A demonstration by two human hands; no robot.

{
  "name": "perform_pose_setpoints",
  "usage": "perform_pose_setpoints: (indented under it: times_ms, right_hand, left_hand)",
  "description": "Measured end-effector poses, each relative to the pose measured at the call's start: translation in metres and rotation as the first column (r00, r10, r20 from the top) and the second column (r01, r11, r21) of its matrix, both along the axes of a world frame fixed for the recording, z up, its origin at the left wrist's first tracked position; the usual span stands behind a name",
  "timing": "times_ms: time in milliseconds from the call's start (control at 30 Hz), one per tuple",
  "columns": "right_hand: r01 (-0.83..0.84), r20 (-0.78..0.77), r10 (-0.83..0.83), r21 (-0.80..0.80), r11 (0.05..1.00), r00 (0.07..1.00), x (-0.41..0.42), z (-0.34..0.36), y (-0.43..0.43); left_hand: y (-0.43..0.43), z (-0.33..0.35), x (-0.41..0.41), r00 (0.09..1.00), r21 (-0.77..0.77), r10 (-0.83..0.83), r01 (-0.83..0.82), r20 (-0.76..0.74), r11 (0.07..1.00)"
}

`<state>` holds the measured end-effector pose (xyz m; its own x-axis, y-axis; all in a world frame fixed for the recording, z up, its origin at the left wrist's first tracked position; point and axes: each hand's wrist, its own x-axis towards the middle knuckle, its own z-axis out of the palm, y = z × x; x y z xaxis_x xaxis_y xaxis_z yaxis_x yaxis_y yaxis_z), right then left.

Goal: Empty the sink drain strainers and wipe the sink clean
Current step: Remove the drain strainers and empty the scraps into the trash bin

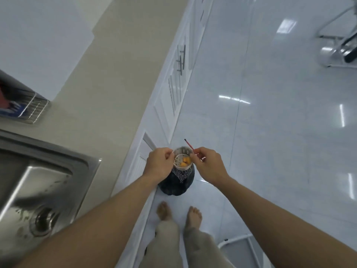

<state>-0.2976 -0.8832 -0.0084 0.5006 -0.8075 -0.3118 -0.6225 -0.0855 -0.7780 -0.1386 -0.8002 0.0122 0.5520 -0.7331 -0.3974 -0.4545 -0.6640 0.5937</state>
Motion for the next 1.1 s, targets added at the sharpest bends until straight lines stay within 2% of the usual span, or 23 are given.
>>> perform_pose_setpoints:
  times_ms: [200, 300, 533, 667, 767, 933, 1100]
  right_hand:
    - [-0.024, -0.116, 0.05, 0.218, 0.976, 0.992, -0.009, -0.06, 0.0]
    - [-0.078, -0.173, 0.124, 0.252, 0.965, 0.977, -0.009, -0.091, 0.0]
    - [-0.286, -0.273, 0.352, 0.253, 0.924, 0.895, 0.015, -0.159, -0.001]
    - [-0.344, -0.367, 0.417, 0.249, 0.905, 0.832, 0.032, -0.192, 0.0]
    - [-0.348, -0.431, 0.424, 0.246, 0.904, 0.797, 0.042, -0.21, 0.002]
    - [-0.394, -0.451, 0.474, 0.265, 0.88, 0.756, 0.057, -0.235, 0.013]
    - [-0.326, -0.476, 0.363, 0.161, 0.931, 0.801, 0.058, -0.244, 0.023]
  left_hand:
    - [0.005, -0.071, 0.004, 0.999, 0.145, -0.037, 0.036, 0.005, 0.989]
    - [0.012, -0.109, 0.012, 0.999, 0.193, -0.035, 0.03, 0.024, 0.981]
    - [0.015, -0.19, 0.026, 1.0, 0.259, -0.02, 0.018, 0.002, 0.966]
    - [0.011, -0.225, 0.032, 1.0, 0.282, -0.015, 0.016, -0.006, 0.959]
    - [0.007, -0.244, 0.035, 0.999, 0.285, -0.033, 0.041, -0.034, 0.958]
    - [0.005, -0.261, 0.04, 0.997, 0.33, -0.042, 0.059, -0.059, 0.942]
    - [0.004, -0.264, 0.042, 0.998, 0.359, 0.009, 0.017, -0.068, 0.933]
